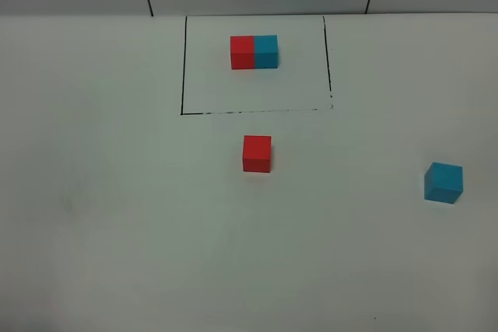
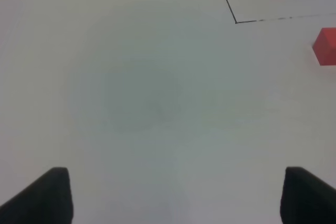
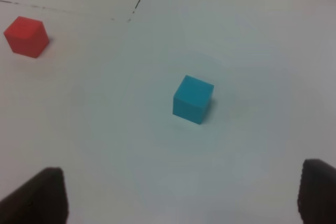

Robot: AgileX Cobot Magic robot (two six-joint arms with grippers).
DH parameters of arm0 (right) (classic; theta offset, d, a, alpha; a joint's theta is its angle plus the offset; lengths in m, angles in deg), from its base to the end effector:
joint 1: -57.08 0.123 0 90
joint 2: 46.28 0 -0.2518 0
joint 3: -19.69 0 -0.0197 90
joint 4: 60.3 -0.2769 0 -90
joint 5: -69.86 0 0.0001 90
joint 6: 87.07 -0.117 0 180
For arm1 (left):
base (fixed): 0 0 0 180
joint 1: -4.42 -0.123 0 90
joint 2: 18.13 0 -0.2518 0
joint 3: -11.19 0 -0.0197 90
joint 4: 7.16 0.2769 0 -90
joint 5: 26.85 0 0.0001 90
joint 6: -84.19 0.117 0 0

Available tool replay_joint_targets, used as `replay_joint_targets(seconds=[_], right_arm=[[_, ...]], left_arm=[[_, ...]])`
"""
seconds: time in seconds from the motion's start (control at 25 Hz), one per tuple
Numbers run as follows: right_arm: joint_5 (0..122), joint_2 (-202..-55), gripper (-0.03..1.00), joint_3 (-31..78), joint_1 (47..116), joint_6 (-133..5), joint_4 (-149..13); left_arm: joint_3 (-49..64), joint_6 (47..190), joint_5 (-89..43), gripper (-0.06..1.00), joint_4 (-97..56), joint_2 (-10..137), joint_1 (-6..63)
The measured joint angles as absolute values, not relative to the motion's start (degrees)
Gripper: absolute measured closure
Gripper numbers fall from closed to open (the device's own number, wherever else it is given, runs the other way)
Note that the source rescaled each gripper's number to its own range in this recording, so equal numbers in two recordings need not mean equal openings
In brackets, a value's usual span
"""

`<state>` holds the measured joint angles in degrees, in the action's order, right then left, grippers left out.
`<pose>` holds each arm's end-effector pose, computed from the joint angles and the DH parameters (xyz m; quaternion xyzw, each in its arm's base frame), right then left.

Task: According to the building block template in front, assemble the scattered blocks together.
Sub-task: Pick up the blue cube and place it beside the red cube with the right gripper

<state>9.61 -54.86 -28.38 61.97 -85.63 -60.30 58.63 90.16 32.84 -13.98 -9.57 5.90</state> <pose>0.0755 0.0065 0.2762 -0.0471 0.8509 0.0158 0.5230 0.0742 -0.0139 0.2814 0.0568 0.8432 -0.0386 0.5332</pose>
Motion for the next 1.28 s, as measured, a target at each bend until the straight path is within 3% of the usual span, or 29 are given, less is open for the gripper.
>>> replay_joint_targets(seconds=[0.48, 0.72, 1.0, 1.28], right_arm=[[9.6, -60.2, 0.20, -28.4, 62.0, -92.2, -57.9], [11.9, -87.2, 0.20, -25.6, 62.0, -98.7, -51.6], [20.1, -119.3, 0.20, -14.3, 62.0, -99.5, -52.3], [29.8, -138.2, 0.20, -6.7, 60.1, -98.1, -60.3]], left_arm=[[58.6, 90.2, 32.8, 0.25, -14.0, -9.6, 5.9], [58.6, 90.2, 32.8, 0.25, -14.0, -9.6, 5.9], [58.6, 90.2, 32.8, 0.25, -14.0, -9.6, 5.9], [58.6, 90.2, 32.8, 0.25, -14.0, -9.6, 5.9]])
